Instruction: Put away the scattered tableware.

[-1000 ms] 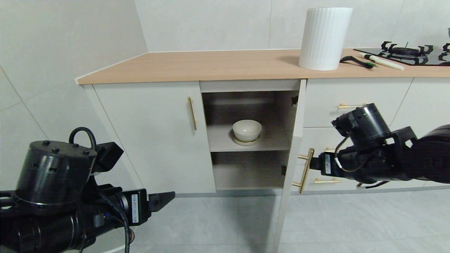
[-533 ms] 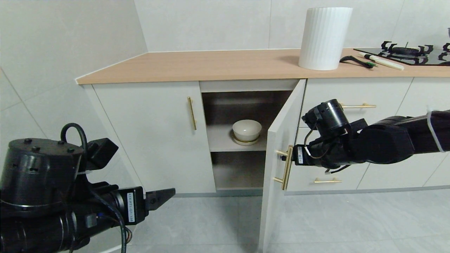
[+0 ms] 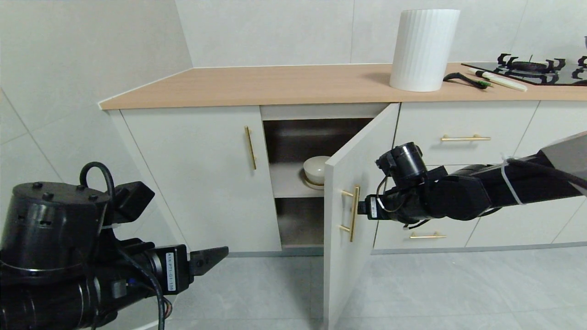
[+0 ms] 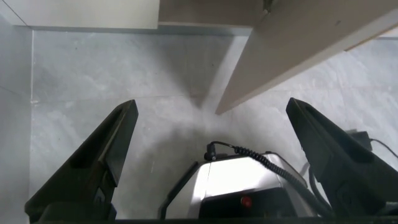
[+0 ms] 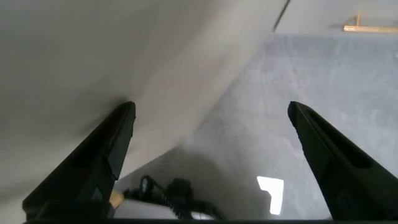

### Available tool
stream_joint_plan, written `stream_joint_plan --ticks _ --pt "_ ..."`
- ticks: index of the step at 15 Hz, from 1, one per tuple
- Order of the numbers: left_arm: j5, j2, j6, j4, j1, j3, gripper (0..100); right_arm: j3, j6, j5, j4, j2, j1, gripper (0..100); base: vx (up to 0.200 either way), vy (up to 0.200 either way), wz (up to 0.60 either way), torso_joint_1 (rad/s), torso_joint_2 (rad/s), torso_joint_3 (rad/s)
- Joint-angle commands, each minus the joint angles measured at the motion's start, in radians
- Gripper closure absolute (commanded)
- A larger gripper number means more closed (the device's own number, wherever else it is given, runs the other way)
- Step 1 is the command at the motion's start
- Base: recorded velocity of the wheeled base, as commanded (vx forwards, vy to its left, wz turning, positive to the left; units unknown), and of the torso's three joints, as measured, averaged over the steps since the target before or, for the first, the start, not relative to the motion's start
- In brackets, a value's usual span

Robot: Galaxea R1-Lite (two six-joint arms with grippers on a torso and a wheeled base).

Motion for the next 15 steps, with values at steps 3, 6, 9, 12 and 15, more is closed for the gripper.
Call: stream_joint_plan --ticks 3,6,9,12,15 --pt "0.000 0.001 0.023 0.001 0.000 0.011 0 0.004 0.004 0.000 -0.024 0.030 0.000 0 0.133 0.000 0.00 0.003 0.00 -0.002" --pt "0.000 0.002 0.026 0.000 0.000 0.013 0 0.002 0.007 0.000 -0.052 0.040 0.000 0 0.200 0.000 0.00 -0.004 0.01 0.002" --pt "-0.001 0.004 0.026 0.000 0.000 0.011 0 0.007 0.010 0.000 -0.072 0.040 0.000 0 0.067 0.000 0.00 0.004 0.00 0.002" --pt "-0.001 0.004 0.026 -0.002 0.000 0.011 0 -0.001 0.044 0.000 -0.078 0.047 0.000 0 0.000 0.000 0.00 0.000 0.00 0.000" --pt "-0.001 0.007 0.026 -0.003 0.000 0.011 0 -0.001 0.087 0.001 -0.161 0.064 0.002 0 0.000 0.000 0.00 0.000 0.00 0.000"
